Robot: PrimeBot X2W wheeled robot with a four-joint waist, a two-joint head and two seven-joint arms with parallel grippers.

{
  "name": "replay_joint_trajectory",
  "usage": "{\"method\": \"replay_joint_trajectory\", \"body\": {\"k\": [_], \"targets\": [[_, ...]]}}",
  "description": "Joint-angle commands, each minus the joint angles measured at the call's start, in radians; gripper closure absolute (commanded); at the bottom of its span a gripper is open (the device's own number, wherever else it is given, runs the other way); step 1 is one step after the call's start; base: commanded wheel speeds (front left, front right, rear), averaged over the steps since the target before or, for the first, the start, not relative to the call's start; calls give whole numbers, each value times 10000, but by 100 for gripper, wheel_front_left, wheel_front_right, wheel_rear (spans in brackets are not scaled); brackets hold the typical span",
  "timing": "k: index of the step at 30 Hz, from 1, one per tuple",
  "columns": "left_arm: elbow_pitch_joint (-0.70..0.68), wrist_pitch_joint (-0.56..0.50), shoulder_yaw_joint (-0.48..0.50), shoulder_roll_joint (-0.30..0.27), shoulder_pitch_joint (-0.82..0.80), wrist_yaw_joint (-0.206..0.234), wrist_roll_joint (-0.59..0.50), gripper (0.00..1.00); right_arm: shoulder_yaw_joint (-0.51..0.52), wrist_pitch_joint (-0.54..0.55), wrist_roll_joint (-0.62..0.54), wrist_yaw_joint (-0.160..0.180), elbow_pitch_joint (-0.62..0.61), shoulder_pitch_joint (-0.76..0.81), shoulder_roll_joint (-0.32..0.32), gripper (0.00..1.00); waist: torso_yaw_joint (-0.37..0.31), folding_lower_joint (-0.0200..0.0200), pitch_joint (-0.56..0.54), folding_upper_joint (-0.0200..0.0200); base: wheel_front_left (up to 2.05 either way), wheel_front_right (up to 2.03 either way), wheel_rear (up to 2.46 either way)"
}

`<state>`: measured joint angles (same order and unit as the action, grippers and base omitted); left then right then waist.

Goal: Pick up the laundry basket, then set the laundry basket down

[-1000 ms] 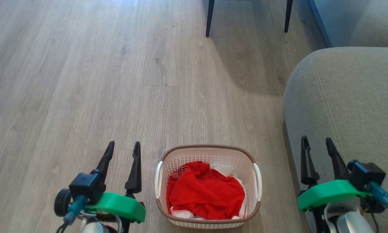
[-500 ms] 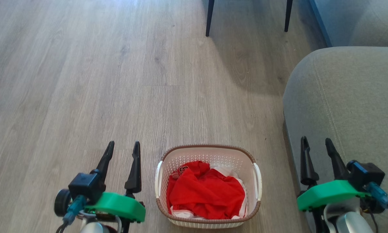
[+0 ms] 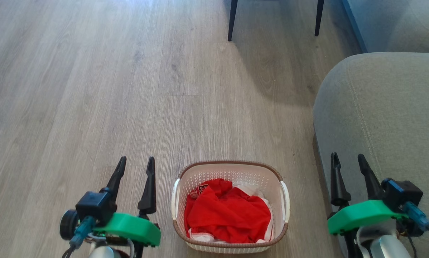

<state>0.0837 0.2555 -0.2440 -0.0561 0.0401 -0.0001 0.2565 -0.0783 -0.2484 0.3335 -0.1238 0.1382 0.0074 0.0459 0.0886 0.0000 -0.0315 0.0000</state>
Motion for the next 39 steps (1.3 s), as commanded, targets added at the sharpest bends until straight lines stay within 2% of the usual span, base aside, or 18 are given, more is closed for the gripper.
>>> {"method": "replay_joint_trajectory", "body": {"k": [1,7,8,13,39], "targets": [[-271,63,406,58,-378,21,0,0,-246,-134,-80,-69,-284,-383,43,0,2,0,0,0,0,0,0],[-288,63,423,58,-377,16,97,0,-224,-134,-104,-69,-259,-368,43,0,38,0,46,0,0,0,0],[30,-2,-5,-4,9,-3,38,100,5,3,9,0,71,3,-6,100,38,0,45,0,0,0,0],[745,-17,-41,-10,358,-5,111,100,-27,32,82,2,803,239,-33,100,33,0,47,0,0,0,0],[945,-588,474,-152,-12,-267,2988,100,220,637,2752,-13,851,-34,90,100,-151,0,107,0,0,0,0]]}}
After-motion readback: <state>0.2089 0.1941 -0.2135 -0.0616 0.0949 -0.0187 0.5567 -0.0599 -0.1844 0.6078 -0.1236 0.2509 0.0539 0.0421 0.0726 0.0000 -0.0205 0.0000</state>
